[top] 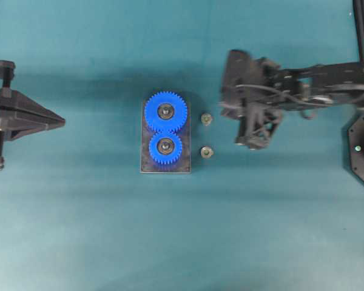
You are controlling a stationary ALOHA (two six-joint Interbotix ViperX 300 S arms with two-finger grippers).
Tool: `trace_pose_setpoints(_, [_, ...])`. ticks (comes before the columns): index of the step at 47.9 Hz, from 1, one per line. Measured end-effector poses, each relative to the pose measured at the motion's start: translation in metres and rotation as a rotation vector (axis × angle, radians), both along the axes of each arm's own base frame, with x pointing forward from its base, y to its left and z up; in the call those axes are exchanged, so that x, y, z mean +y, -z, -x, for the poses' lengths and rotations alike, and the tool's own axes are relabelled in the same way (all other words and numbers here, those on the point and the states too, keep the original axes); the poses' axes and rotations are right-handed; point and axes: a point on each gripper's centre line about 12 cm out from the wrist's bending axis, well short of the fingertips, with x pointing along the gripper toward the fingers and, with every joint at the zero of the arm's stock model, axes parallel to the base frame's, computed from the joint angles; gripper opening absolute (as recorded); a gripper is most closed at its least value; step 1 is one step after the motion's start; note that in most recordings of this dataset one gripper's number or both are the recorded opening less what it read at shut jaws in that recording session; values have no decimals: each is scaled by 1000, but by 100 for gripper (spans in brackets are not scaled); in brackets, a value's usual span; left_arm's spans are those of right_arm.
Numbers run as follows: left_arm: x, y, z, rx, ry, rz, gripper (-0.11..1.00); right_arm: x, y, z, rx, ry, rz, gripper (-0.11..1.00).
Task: Insert the washer onto the shaft.
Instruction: 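Move the right gripper over the upper silver washer, then close the right gripper on the upper silver washer and lift it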
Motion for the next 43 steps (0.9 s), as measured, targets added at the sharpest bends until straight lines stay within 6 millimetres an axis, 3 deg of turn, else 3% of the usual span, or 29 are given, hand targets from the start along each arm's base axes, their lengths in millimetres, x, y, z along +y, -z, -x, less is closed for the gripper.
trace_pose_setpoints(14, [0, -2, 2, -11, 0, 0, 1, -10, 32, -16, 83, -20, 16, 89])
trace_pose_setpoints(19, [0, -2, 2, -11, 0, 0, 1, -12, 41, -20, 102, -42, 29, 83])
trace_pose_setpoints(43, [0, -3, 3, -15, 0, 2, 1, -22, 57, -31, 136, -38, 30, 83])
